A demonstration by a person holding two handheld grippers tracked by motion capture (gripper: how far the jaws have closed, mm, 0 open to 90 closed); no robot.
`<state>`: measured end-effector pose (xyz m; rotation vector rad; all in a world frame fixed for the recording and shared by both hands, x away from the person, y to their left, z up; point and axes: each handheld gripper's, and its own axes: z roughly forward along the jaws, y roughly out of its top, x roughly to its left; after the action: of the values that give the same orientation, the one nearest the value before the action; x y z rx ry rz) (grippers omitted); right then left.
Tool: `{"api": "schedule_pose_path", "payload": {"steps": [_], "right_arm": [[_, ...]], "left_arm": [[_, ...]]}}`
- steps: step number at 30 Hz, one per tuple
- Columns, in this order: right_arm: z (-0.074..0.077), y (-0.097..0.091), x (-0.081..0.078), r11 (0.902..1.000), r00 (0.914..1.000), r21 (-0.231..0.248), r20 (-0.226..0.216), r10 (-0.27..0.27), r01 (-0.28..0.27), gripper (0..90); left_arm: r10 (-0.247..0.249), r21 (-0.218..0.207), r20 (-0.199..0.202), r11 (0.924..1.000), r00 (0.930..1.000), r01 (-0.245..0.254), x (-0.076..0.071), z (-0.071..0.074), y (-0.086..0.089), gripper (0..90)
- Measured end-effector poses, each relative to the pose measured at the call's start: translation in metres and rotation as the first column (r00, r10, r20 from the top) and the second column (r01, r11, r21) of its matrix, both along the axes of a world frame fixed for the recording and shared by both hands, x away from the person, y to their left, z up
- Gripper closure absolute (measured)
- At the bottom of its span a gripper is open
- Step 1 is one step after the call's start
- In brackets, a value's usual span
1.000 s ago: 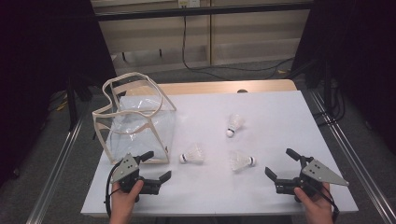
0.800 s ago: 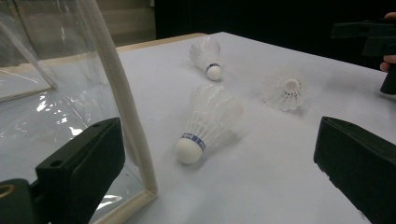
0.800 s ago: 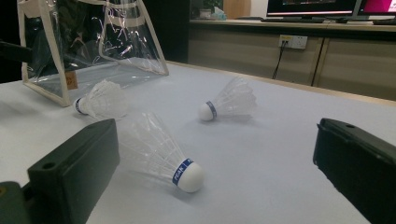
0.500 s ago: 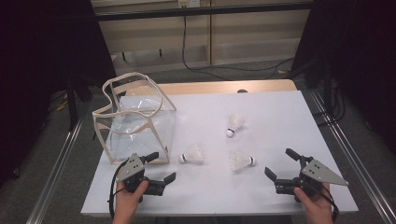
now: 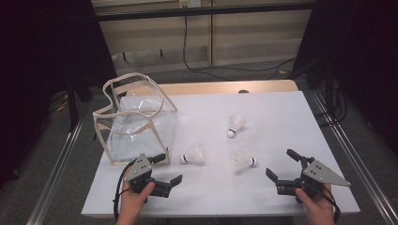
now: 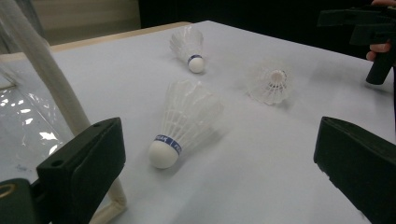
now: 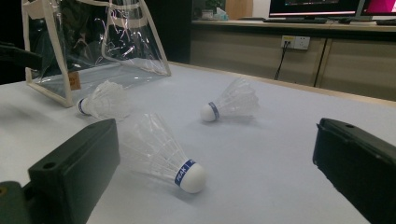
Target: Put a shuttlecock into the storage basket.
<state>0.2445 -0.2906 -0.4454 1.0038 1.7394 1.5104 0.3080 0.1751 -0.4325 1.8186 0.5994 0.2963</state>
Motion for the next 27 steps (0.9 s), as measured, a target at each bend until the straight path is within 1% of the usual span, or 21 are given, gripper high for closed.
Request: {"api": "schedule_pose_path", "payload": {"steps": [2, 5, 9, 11, 12, 17, 20, 24, 27], "right_arm": [[0.0, 0.0, 0.0, 1.0, 1.0, 0.0, -0.001, 0.0, 0.0, 0.5], [0.0, 0.0, 0.0, 1.0, 1.0, -0.001, 0.0, 0.001, -0.001, 0.5], [0.0, 0.0, 0.0, 1.0, 1.0, -0.001, -0.002, 0.003, -0.003, 0.6], [0.0, 0.001, 0.0, 1.0, 1.0, -0.002, -0.002, 0.005, -0.005, 0.6], [0.0, 0.0, 0.0, 1.0, 1.0, -0.004, -0.003, 0.006, -0.006, 0.6], [0.0, 0.001, 0.0, 1.0, 1.0, -0.004, -0.004, 0.009, -0.009, 0.7], [0.0, 0.001, 0.0, 0.9999, 0.9999, -0.006, -0.001, 0.011, -0.011, 0.7], [0.0, 0.001, 0.0, 0.9999, 0.9999, -0.006, -0.003, 0.01, -0.01, 0.7], [0.0, 0.001, 0.0, 0.9999, 0.9999, -0.005, -0.004, 0.011, -0.011, 0.7]], "left_arm": [[-0.002, 0.012, 0.0, 0.9999, 1.0, 0.002, 0.0, 0.0, -0.002, 2.3], [-0.002, 0.016, -0.007, 0.9999, 1.0, 0.002, 0.0, 0.0, -0.005, 2.3], [-0.007, 0.032, -0.01, 0.9995, 0.9999, 0.008, 0.001, 0.0, -0.008, 2.3], [-0.006, 0.032, -0.014, 0.9995, 0.9999, 0.006, 0.001, 0.0, -0.01, 2.3], [-0.012, 0.043, -0.011, 0.999, 0.9999, 0.012, 0.002, 0.0, -0.011, 2.4], [-0.02, 0.061, -0.014, 0.9979, 0.9997, 0.021, 0.002, -0.001, -0.015, 2.4], [-0.03, 0.064, -0.011, 0.9975, 0.9995, 0.03, 0.001, -0.001, -0.018, 2.5], [-0.037, 0.056, -0.023, 0.9977, 0.999, 0.039, 0.002, -0.002, -0.021, 2.5], [-0.04, 0.057, -0.022, 0.9975, 0.9989, 0.041, 0.003, -0.002, -0.022, 2.5]]}}
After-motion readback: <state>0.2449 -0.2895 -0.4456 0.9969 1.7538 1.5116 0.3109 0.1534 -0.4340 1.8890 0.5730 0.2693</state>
